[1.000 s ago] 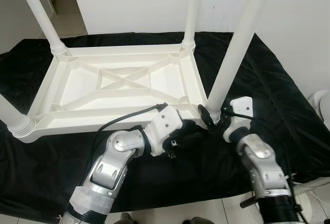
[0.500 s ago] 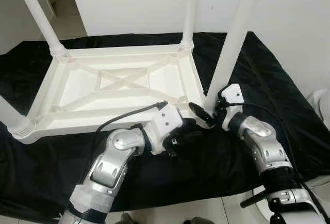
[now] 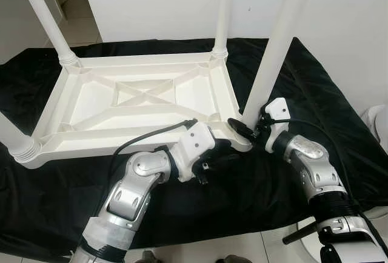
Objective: Building children table
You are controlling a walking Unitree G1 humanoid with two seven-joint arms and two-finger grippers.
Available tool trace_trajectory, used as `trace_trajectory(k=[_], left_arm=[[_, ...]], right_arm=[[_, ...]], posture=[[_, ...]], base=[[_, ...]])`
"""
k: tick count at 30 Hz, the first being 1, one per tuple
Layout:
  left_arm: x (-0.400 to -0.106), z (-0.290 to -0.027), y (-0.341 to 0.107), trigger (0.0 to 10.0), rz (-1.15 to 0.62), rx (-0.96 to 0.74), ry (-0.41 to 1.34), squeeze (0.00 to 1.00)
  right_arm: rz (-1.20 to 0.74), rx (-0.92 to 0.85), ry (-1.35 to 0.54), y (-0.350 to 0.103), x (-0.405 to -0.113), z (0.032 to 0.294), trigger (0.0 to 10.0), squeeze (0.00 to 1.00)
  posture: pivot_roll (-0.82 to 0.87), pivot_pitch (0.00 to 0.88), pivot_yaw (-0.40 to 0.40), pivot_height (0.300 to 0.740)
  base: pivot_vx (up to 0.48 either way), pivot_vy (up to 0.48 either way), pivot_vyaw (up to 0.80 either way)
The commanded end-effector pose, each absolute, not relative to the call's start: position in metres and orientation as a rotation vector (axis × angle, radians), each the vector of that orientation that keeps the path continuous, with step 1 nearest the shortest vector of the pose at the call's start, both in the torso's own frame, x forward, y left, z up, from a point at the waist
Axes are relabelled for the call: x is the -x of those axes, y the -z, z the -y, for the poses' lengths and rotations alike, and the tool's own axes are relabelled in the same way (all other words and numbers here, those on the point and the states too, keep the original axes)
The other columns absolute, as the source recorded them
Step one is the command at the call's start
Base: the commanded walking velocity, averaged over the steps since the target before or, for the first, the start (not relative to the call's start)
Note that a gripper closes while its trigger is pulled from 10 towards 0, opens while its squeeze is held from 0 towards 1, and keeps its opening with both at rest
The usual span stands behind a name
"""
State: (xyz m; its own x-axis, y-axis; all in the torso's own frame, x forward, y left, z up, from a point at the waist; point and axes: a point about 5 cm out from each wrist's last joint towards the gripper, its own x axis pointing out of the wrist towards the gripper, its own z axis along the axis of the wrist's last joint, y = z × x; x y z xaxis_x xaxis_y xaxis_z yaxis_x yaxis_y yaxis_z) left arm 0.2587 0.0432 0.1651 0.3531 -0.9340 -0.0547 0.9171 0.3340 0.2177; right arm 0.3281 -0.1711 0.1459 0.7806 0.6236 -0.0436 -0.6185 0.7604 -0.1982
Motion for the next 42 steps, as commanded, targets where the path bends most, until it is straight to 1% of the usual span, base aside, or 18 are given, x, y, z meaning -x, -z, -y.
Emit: trace_trajectory(k=[1, 2, 6, 8, 9, 11, 15, 18, 21, 23, 28, 29, 34, 38, 39, 40, 42], left_arm=[[-0.263, -0.045, -0.165, 10.0, 0.083, -0.219, 1.133, 0.0], [-0.263, -0.045, -0.165, 10.0, 0.082, -0.217, 1.134, 0.0], [-0.263, -0.044, -0.165, 10.0, 0.081, -0.216, 1.134, 0.0], [-0.263, -0.045, -0.164, 10.0, 0.077, -0.221, 1.132, 0.0], [-0.263, -0.045, -0.164, 10.0, 0.077, -0.221, 1.132, 0.0], [-0.263, -0.046, -0.162, 10.0, 0.071, -0.226, 1.13, 0.0], [-0.262, -0.046, -0.161, 10.0, 0.068, -0.226, 1.129, 0.0], [-0.261, -0.047, -0.16, 10.0, 0.062, -0.225, 1.127, 0.0], [-0.26, -0.047, -0.16, 10.0, 0.061, -0.225, 1.126, 0.0], [-0.259, -0.047, -0.16, 10.0, 0.061, -0.227, 1.124, 0.0], [-0.258, -0.049, -0.16, 10.0, 0.06, -0.232, 1.122, 0.0], [-0.258, -0.049, -0.16, 10.0, 0.059, -0.234, 1.124, 0.0], [-0.258, -0.049, -0.16, 10.0, 0.058, -0.235, 1.129, 0.0], [-0.257, -0.048, -0.159, 10.0, 0.057, -0.237, 1.133, 0.0], [-0.258, -0.048, -0.159, 10.0, 0.057, -0.237, 1.136, 0.0], [-0.258, -0.047, -0.159, 10.0, 0.057, -0.237, 1.138, 0.0], [-0.258, -0.046, -0.159, 10.0, 0.058, -0.239, 1.141, 0.0]], right_arm=[[-0.021, 0.212, -0.6, -0.136, -0.328, 0.173, 10.0, 0.0], [-0.011, 0.167, -0.491, -0.137, -0.33, 0.172, 10.0, 0.0], [-0.008, 0.135, -0.44, -0.137, -0.329, 0.167, 10.0, 0.0], [-0.007, 0.094, -0.368, -0.137, -0.326, 0.158, 10.0, 0.0], [-0.007, 0.094, -0.368, -0.137, -0.326, 0.158, 10.0, 0.0], [0.002, 0.057, -0.277, -0.138, -0.323, 0.149, 10.0, 0.0], [0.007, 0.042, -0.216, -0.138, -0.32, 0.141, 10.0, 0.0], [0.0, 0.004, -0.105, -0.135, -0.31, 0.118, 10.0, 0.0], [0.001, 0.002, -0.074, -0.136, -0.308, 0.113, 10.0, 0.0], [0.01, -0.014, -0.064, -0.138, -0.304, 0.104, 10.0, 0.0], [0.037, -0.04, -0.048, -0.144, -0.303, 0.107, 10.0, 0.0], [0.044, -0.039, -0.041, -0.145, -0.302, 0.11, 10.0, 1.0], [0.051, -0.06, -0.043, -0.147, -0.299, 0.117, 10.0, 1.0], [0.06, -0.046, -0.082, -0.149, -0.297, 0.124, 10.0, 1.0], [0.057, -0.055, -0.111, -0.15, -0.297, 0.131, 10.0, 0.84], [0.057, -0.038, -0.18, -0.152, -0.296, 0.14, 10.0, 0.0], [0.055, 0.0, -0.288, -0.155, -0.294, 0.15, 10.0, 0.0]], posture=[[-0.13, 0.039, 0.043, 0.74], [-0.13, 0.039, 0.044, 0.74], [-0.13, 0.04, 0.043, 0.74], [-0.13, 0.044, 0.043, 0.74], [-0.13, 0.044, 0.043, 0.74], [-0.13, 0.046, 0.041, 0.74], [-0.13, 0.052, 0.039, 0.74], [-0.12, 0.052, 0.036, 0.74], [-0.12, 0.052, 0.036, 0.74], [-0.11, 0.052, 0.033, 0.74], [-0.1, 0.051, 0.032, 0.74], [-0.11, 0.046, 0.035, 0.74], [-0.11, 0.043, 0.036, 0.74], [-0.11, 0.039, 0.036, 0.74], [-0.12, 0.035, 0.037, 0.74], [-0.12, 0.032, 0.038, 0.74], [-0.13, 0.028, 0.04, 0.74]], base=[[0.0, 0.0, 0.0], [0.0, 0.0, 0.0], [0.0, 0.0, 0.0], [0.0, 0.0, 0.0], [0.0, 0.0, 0.0], [0.0, 0.0, 0.0], [0.0, 0.0, 0.0], [0.0, 0.0, 0.0], [0.0, 0.0, 0.0], [0.0, 0.0, 0.0], [0.0, 0.0, 0.0], [0.0, 0.0, 0.0], [0.0, 0.0, 0.0], [0.0, 0.0, 0.0], [0.0, 0.0, 0.0], [0.0, 0.0, 0.0], [0.0, 0.0, 0.0]])
